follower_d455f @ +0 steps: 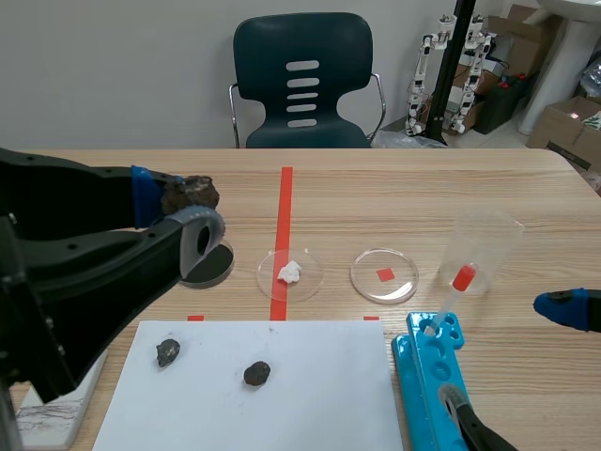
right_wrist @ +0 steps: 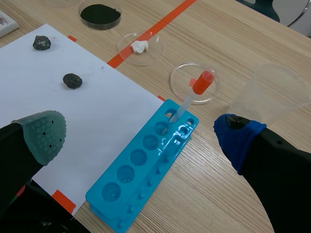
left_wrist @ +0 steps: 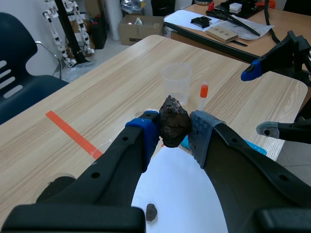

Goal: Put the right mineral back

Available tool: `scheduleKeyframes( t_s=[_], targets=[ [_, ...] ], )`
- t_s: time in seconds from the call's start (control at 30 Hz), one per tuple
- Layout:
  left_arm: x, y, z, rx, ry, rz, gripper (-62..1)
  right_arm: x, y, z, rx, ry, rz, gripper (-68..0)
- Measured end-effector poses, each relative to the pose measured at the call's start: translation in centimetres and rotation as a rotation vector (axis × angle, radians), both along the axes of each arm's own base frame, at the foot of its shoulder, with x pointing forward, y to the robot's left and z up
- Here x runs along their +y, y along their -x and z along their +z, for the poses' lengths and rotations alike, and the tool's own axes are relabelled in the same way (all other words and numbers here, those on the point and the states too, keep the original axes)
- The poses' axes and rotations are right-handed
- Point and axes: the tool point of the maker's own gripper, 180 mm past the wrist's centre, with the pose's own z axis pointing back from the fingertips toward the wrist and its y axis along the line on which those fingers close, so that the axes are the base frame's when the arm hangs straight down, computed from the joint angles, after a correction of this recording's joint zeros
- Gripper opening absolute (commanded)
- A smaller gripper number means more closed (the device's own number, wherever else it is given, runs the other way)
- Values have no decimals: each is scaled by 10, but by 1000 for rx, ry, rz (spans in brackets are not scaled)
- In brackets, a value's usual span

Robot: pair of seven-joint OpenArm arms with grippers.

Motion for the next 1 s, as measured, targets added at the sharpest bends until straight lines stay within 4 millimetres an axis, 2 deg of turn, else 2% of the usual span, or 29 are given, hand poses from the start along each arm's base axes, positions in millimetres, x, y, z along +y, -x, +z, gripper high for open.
scheduleKeyframes(
  t_s=[1.0],
  targets=[
    [1, -3, 3, -5, 18, 20, -539, 0, 0, 0, 0, 0, 0, -29]
  ],
)
